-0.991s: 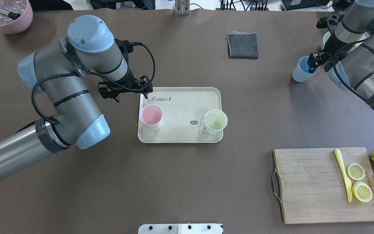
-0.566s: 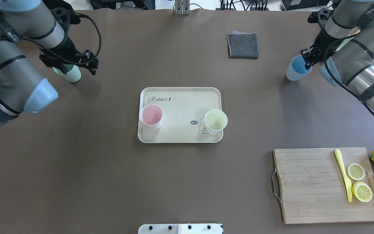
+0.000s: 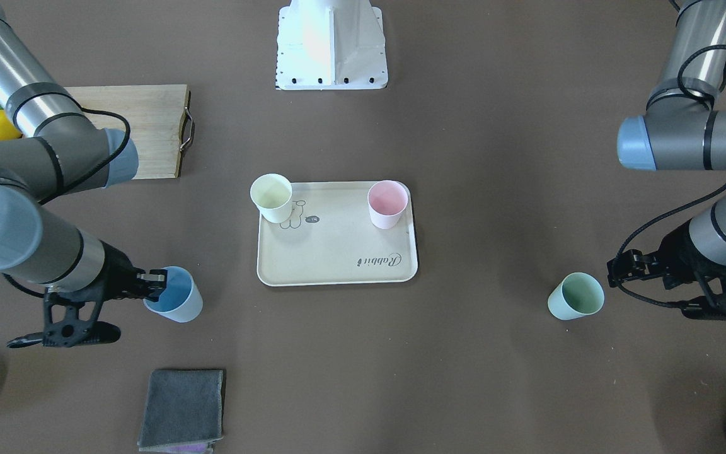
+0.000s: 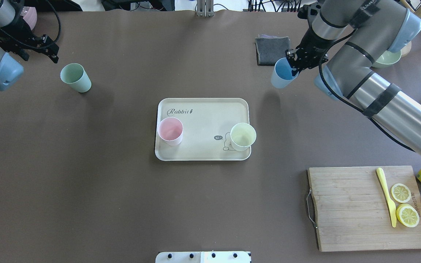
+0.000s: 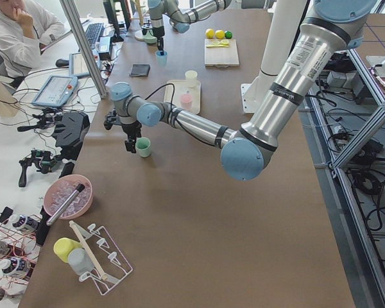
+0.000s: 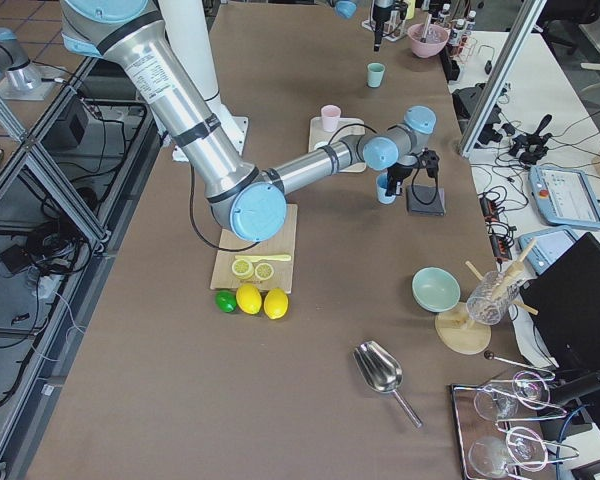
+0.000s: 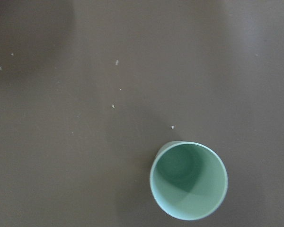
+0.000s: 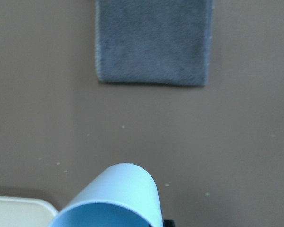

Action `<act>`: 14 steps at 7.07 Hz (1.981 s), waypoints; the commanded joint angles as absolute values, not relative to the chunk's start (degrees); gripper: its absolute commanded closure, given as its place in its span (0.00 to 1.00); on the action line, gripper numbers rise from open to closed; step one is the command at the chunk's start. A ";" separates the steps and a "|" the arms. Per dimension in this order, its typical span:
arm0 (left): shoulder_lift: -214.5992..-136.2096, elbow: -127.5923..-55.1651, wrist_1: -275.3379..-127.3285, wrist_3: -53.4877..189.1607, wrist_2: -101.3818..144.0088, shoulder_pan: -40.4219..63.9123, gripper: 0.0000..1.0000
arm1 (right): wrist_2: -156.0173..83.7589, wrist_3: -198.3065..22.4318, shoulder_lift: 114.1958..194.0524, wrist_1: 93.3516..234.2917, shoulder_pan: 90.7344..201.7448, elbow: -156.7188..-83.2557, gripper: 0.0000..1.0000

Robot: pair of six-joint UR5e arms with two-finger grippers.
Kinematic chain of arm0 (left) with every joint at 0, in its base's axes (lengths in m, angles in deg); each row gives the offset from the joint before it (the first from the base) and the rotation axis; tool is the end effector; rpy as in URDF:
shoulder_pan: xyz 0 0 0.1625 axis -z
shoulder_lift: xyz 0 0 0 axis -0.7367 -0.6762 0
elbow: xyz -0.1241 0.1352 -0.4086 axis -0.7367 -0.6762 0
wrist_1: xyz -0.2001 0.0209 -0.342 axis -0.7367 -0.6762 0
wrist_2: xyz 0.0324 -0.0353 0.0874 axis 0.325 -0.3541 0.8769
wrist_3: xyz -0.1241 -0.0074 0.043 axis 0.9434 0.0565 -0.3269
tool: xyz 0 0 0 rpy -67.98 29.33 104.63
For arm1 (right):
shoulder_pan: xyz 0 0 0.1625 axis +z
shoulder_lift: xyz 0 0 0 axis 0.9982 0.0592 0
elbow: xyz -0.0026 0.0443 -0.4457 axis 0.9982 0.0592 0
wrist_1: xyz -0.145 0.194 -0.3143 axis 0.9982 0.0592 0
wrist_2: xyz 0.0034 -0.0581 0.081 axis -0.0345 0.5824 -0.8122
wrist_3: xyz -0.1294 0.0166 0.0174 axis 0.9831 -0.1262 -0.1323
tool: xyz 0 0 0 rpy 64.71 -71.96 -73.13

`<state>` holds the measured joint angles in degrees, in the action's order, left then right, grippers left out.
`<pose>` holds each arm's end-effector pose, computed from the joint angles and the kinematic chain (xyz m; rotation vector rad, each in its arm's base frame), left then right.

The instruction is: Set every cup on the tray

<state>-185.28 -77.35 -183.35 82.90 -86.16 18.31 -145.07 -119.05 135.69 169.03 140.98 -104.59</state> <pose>0.2463 -0.6701 0.4981 0.0648 0.7846 0.0549 -0.4016 -0.6381 0.3727 -0.0461 -0.9072 -0.0237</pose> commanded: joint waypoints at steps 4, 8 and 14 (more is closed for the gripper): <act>-185.17 -71.43 -193.94 90.63 -85.39 11.97 0.55 | -141.88 -130.40 133.80 168.73 130.22 -108.82 1.00; -194.27 -76.84 -179.26 94.66 -86.26 12.05 1.00 | -141.08 -130.32 134.15 166.11 129.23 -108.12 0.01; -202.04 -80.57 -178.73 115.67 -80.92 -4.37 1.00 | -148.09 -119.11 139.31 165.65 142.13 -109.34 0.00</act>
<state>-201.71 -80.60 -177.50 113.66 -83.00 -1.28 -146.01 -123.98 136.40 165.55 138.42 -108.85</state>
